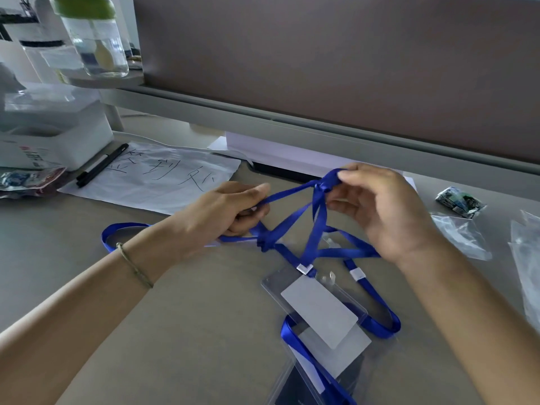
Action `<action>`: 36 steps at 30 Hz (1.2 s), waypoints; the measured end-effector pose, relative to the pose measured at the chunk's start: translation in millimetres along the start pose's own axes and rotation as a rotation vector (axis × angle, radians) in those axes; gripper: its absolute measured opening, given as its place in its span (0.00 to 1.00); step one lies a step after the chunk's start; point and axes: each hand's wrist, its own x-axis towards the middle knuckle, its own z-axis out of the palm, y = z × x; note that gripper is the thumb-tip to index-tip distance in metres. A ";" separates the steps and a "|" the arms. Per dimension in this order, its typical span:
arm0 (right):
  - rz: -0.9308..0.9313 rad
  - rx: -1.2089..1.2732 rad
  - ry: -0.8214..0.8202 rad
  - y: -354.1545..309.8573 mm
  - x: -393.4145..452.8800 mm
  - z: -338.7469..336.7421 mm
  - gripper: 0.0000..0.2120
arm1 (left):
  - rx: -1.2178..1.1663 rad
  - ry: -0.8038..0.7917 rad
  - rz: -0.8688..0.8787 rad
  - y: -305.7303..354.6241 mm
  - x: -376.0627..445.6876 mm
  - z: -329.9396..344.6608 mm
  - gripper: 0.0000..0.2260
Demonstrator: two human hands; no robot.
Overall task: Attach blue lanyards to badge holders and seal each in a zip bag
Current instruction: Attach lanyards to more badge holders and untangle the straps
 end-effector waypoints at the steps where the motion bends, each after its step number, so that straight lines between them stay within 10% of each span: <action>1: 0.107 0.185 -0.026 -1.0 1.5 -1.9 0.09 | 0.065 -0.005 0.017 1.3 -0.4 -0.8 0.22; 10: 0.151 0.575 0.071 -2.4 17.5 -36.1 0.05 | 0.423 0.034 -0.233 -9.3 1.7 -27.7 0.21; 21: 0.008 -0.026 0.265 -23.8 25.6 -75.3 0.13 | 1.437 0.265 -0.578 -6.9 -9.6 -48.1 0.06; 25: -0.017 -0.154 -0.026 -36.4 9.3 -51.2 0.15 | 1.215 0.376 -0.201 5.8 -8.3 -32.3 0.18; 28: -0.004 -0.209 -0.242 -36.7 -3.1 -30.2 0.16 | 0.533 0.271 0.142 33.6 -10.2 17.2 0.14; 31: -0.032 -0.319 -0.276 -36.2 -9.4 -19.4 0.14 | 0.175 -0.110 0.059 50.5 -6.2 64.9 0.21; 36: 0.052 -0.260 -0.331 -42.0 -9.9 -28.7 0.15 | 0.280 -0.094 0.028 35.6 13.5 87.2 0.10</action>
